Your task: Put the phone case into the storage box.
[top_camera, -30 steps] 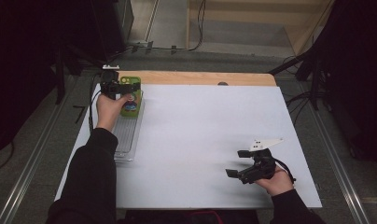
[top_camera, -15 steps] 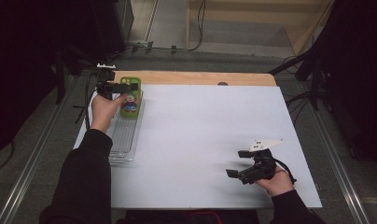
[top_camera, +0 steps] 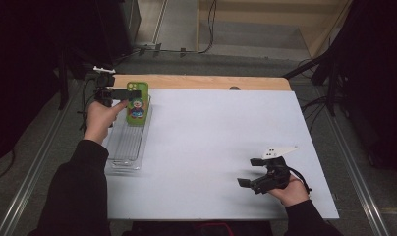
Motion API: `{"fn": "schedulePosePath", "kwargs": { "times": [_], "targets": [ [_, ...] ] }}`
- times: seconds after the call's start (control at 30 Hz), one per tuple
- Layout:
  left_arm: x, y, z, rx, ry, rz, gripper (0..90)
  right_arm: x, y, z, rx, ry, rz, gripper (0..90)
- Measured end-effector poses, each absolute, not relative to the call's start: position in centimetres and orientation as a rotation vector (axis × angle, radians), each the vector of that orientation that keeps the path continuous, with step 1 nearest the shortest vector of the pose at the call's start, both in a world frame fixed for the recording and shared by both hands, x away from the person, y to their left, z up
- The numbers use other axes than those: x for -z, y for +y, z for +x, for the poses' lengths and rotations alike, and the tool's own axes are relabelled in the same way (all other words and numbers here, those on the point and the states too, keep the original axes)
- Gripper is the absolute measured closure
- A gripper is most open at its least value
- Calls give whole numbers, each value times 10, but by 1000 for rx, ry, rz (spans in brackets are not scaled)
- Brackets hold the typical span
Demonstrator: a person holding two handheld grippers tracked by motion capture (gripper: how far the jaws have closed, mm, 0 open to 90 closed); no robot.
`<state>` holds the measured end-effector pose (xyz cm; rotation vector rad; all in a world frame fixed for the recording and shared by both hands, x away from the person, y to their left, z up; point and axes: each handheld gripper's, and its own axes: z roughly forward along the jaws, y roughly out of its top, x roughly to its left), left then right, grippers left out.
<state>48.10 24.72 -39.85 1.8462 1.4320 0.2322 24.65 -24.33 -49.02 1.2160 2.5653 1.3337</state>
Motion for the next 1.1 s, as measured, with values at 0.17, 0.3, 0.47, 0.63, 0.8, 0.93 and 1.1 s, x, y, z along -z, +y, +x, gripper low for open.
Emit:
{"fn": "schedulePosePath", "kwargs": {
  "times": [0.17, 0.3, 0.47, 0.63, 0.8, 0.93, 1.1],
  "targets": [
    [392, 247, 473, -199, 1404, 1864, 61, 490, -243, 247, -1332, 2566, 1217, 3],
    [387, 244, 467, -178, 1395, 1861, 61, 491, -243, 247, -1329, 2569, 1219, 3],
    [381, 238, 460, -121, 1347, 1880, 78, 491, -243, 247, -1329, 2568, 1222, 3],
    [377, 230, 453, -86, 1292, 1926, 138, 491, -243, 247, -1329, 2569, 1220, 3],
    [374, 224, 446, -46, 1236, 1932, 151, 491, -243, 247, -1328, 2567, 1223, 3],
    [374, 220, 442, -26, 1201, 1946, 171, 491, -243, 247, -1328, 2567, 1222, 3],
    [375, 212, 435, -2, 1162, 1970, 171, 491, -244, 247, -1330, 2566, 1225, 3]
  ]
}}
